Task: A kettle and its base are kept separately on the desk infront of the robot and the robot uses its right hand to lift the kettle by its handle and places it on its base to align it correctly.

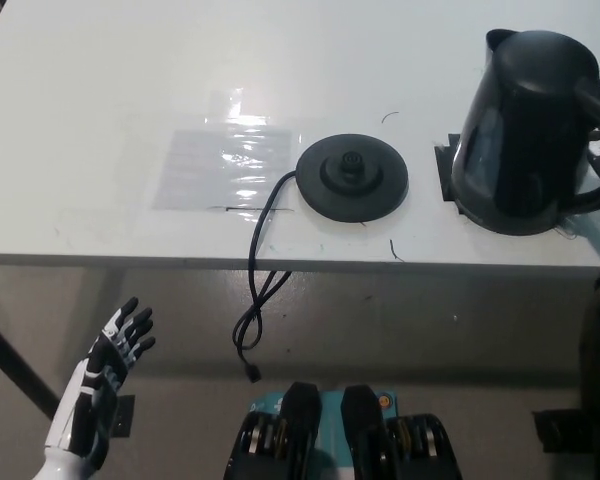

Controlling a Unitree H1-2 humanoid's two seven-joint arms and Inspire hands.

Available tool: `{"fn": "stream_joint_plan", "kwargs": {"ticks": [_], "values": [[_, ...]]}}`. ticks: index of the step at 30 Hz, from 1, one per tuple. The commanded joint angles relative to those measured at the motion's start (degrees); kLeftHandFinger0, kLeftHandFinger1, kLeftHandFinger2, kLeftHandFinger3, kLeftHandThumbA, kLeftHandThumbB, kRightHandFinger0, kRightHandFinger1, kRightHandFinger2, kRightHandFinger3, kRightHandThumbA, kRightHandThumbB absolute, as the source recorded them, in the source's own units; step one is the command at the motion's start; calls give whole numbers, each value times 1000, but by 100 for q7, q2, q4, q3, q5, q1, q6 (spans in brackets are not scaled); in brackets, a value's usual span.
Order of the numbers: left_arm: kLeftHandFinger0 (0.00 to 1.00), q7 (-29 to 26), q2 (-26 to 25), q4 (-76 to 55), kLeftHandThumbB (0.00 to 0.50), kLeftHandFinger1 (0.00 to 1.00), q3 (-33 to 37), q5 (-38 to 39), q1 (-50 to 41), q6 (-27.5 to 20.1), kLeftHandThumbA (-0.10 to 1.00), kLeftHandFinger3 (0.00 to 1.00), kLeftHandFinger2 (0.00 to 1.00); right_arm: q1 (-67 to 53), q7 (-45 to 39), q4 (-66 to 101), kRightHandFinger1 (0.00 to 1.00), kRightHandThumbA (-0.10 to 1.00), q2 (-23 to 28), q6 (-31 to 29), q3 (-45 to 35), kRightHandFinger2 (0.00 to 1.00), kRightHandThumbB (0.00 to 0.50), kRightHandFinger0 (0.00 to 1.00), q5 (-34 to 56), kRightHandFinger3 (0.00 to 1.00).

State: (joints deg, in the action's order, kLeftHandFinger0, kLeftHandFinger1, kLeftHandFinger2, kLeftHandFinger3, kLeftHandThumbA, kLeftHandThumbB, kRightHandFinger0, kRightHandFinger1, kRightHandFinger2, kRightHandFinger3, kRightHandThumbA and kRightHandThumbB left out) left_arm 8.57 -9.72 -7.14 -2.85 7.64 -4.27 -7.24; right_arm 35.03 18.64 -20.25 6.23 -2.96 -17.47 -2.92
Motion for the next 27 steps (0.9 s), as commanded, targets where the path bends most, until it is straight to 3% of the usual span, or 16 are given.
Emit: {"fn": "stream_joint_plan", "kwargs": {"ticks": [1, 6, 9, 12, 17, 20, 23, 27], "values": [[1000, 87, -91, -122, 175, 1000, -30, 73, 72, -222, 1000, 1000, 1000, 357, 70, 20, 128, -100, 169, -84, -119, 578, 179, 0, 240, 614], [1000, 110, -94, -106, 166, 1000, -53, 147, 88, -232, 1000, 1000, 1000, 372, 64, -125, 165, -100, 220, -177, -94, 602, 180, 0, 249, 640], [1000, 91, -81, -142, 186, 1000, -58, 139, 81, -177, 1000, 1000, 1000, 388, 48, -99, 189, -100, 251, -144, -12, 626, 173, 0, 159, 682], [1000, 123, -87, -109, 167, 1000, -56, 165, 73, -253, 1000, 1000, 1000, 406, 27, -43, 209, -100, 242, -154, 23, 642, 179, 0, 161, 689], [1000, 122, -73, -86, 152, 1000, -48, 171, 82, -259, 1000, 1000, 1000, 454, 32, -8, 171, -100, 185, -359, 10, 637, 177, 0, 244, 693], [1000, 132, -74, -70, 176, 1000, -64, 198, 88, -278, 1000, 1000, 1000, 496, 64, 43, 149, -100, 125, -358, 8, 635, 170, 0, 270, 693], [1000, 138, -85, -88, 131, 1000, -66, 185, 53, -275, 1000, 1000, 1000, 503, 145, 103, 161, -100, 104, -348, 57, 628, 155, 0, 141, 695], [1000, 128, -63, -141, 121, 1000, -61, 181, 21, -208, 1000, 1000, 1000, 541, 117, 199, 227, -100, 73, -556, 55, 672, 134, 5, 214, 735]]}}
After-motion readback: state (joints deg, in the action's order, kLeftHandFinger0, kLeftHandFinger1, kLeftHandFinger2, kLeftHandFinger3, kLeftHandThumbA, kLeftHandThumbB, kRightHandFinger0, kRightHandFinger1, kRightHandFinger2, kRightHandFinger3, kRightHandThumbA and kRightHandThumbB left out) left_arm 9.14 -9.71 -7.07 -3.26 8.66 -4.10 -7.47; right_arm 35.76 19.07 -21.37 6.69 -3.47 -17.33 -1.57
